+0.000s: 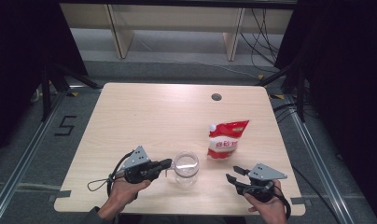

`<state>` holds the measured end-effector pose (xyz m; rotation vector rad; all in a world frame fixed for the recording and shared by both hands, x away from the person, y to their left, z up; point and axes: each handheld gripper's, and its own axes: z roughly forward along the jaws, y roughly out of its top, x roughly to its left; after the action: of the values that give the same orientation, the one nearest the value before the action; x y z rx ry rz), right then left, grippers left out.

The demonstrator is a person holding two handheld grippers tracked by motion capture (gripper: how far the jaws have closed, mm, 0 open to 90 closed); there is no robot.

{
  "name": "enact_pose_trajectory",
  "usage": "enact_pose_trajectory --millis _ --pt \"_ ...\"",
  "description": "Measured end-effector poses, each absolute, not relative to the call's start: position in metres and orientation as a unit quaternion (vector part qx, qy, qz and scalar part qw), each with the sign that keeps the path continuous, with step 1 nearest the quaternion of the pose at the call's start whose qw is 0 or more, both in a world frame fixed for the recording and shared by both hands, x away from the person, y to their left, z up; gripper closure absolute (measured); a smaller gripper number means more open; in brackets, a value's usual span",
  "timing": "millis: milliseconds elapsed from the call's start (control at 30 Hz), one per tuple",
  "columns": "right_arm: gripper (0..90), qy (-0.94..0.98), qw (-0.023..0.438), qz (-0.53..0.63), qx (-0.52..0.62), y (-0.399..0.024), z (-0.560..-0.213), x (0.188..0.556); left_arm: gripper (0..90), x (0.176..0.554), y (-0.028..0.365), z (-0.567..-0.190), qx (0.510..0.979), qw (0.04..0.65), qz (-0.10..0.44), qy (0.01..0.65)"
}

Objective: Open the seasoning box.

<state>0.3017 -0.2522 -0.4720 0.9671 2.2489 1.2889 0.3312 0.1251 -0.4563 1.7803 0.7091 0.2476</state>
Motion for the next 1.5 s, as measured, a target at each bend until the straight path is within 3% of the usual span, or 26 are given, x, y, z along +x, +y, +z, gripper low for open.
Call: enact_pose_trajectory --millis 333,733,1500 --pt "72.3 0.804 0.179 0.477 0.308 -0.228 -0.469 0.307 89.3 0.333 0.124 -0.458 0.753 0.572 0.101 0.307" --pt "80.8 0.806 0.172 0.494 0.278 -0.206 -0.466 0.313 89.1 0.332 0.125 -0.46 0.751 0.576 0.102 0.305" --pt "88.9 0.81 0.17 0.508 0.24 -0.173 -0.459 0.321 88.6 0.33 0.128 -0.462 0.748 0.579 0.104 0.308"
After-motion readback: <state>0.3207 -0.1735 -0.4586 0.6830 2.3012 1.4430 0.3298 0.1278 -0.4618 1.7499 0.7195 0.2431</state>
